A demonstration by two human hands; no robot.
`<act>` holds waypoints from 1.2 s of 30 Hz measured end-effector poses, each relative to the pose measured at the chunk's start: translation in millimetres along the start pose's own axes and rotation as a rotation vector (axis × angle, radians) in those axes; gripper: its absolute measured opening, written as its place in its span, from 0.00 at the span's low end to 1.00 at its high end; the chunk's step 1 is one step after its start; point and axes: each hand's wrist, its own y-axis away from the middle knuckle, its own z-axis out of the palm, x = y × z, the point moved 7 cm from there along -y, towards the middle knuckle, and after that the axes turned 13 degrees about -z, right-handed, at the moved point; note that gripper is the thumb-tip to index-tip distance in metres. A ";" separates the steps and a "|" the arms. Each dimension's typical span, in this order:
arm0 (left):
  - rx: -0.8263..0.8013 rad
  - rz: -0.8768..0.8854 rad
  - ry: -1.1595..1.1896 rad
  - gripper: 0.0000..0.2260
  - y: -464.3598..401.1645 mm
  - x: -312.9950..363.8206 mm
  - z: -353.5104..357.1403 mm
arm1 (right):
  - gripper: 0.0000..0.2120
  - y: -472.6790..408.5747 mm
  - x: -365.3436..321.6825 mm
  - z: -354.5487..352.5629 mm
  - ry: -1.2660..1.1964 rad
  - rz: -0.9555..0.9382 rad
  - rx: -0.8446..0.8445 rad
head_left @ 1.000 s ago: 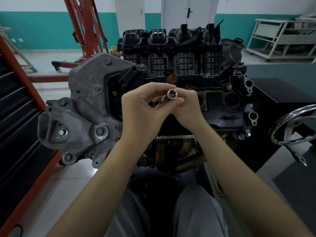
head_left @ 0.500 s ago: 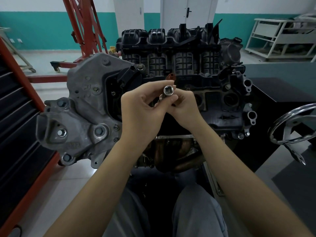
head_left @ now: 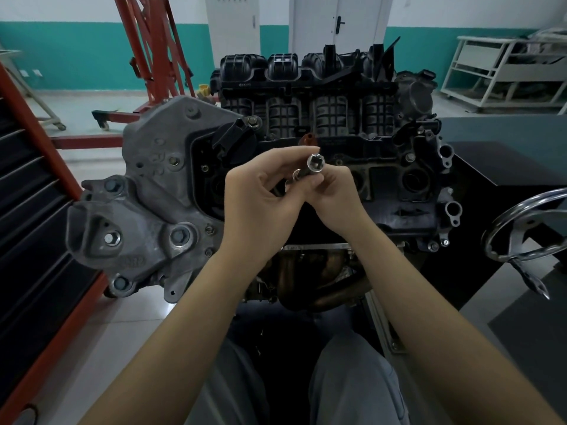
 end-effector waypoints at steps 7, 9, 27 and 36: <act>0.062 0.004 -0.004 0.13 -2.3 1.5 -4.7 | 0.13 -2.6 -0.3 -2.5 0.046 -0.027 0.049; 0.027 -0.005 0.026 0.14 -3.4 -0.2 -6.1 | 0.16 -2.8 -1.3 -0.7 0.036 -0.027 0.009; -0.087 0.010 0.026 0.15 -0.2 0.4 -1.6 | 0.16 1.2 11.8 -2.7 0.060 -0.052 0.025; -0.163 -0.002 0.047 0.15 -3.9 1.4 -1.7 | 0.17 -7.5 -0.2 3.4 0.033 -0.068 -0.134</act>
